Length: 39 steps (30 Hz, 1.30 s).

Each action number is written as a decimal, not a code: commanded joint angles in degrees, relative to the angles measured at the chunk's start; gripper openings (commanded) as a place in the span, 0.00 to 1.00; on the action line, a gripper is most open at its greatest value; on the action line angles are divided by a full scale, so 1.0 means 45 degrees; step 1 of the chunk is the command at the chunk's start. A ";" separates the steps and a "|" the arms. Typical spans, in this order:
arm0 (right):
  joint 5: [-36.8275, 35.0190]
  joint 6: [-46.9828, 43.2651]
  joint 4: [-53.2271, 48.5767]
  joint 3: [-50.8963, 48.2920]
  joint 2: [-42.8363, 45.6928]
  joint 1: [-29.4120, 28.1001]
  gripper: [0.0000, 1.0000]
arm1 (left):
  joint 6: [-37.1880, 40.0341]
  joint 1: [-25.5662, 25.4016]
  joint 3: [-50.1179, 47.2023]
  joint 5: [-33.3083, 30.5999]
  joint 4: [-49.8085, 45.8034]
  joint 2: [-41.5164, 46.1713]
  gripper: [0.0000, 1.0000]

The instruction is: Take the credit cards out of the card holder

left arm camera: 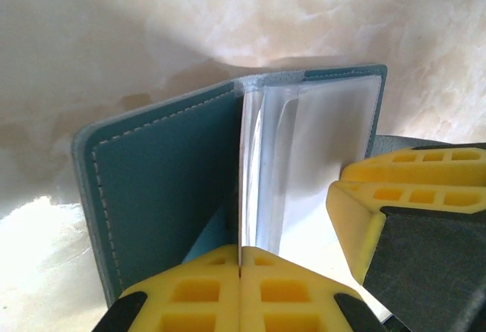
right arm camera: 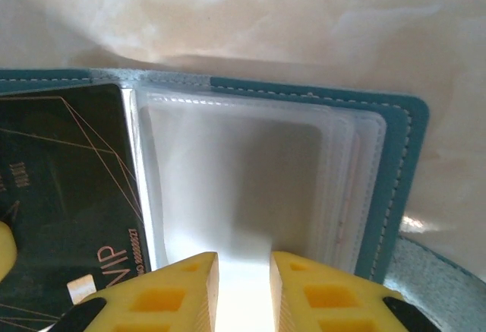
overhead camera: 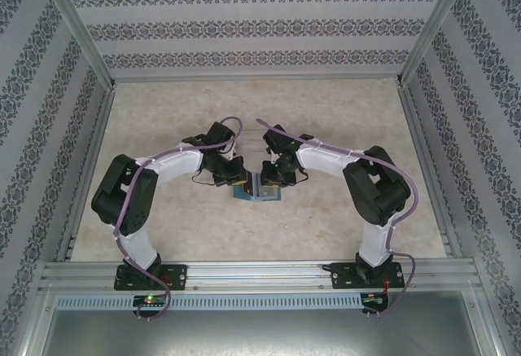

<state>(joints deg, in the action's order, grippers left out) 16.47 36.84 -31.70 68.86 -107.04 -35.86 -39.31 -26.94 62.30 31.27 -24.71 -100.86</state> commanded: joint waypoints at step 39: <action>-0.0986 -0.1470 -0.2258 -0.0448 0.3553 0.2557 0.31 | 1.5283 -0.0106 0.8021 -0.1372 -0.7997 -0.3132 0.00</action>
<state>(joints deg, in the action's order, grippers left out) 13.30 31.88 -39.48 67.57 -93.41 -25.43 18.00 -27.00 94.80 24.12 -54.22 -112.95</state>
